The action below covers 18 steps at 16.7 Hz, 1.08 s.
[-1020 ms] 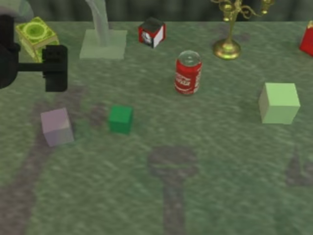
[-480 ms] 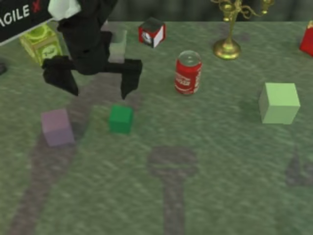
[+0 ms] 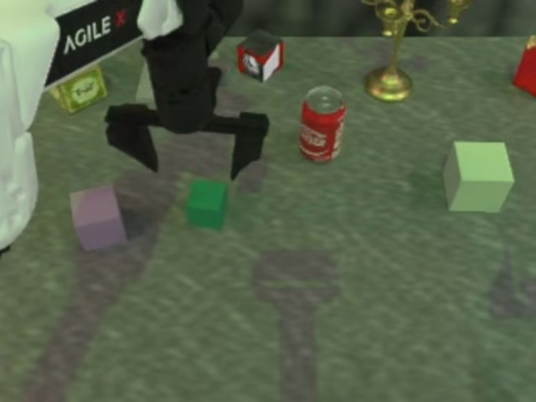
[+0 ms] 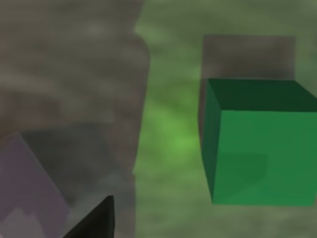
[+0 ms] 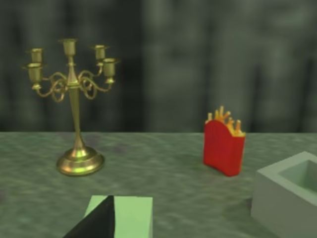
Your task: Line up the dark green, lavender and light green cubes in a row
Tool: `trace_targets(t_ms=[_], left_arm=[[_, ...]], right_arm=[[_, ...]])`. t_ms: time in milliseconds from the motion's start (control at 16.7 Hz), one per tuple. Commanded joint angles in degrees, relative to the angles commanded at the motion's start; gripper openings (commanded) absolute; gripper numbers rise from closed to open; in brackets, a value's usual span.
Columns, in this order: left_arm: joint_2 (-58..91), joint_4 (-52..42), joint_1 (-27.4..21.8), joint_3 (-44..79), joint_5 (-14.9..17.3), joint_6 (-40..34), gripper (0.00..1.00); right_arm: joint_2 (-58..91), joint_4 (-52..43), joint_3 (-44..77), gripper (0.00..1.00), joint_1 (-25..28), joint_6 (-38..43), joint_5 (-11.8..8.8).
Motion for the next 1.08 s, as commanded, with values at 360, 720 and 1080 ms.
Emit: trace_targets(t_ms=[360, 720, 1080], left_arm=[[0.6, 2.4, 0.2, -2.0, 0.0, 0.2, 1.00], [4.6, 15.6, 0.1, -10.8, 0.1, 0.2, 1.00], [5.2, 17.1, 0.1, -11.9, 0.1, 0.1, 0.92]], right_arm=[[0.0, 0.0, 0.0, 1.00, 0.0, 0.0, 0.0], [0.0, 0.0, 0.0, 1.00, 0.0, 0.0, 0.0], [0.0, 0.0, 0.0, 1.00, 0.0, 0.0, 0.0]])
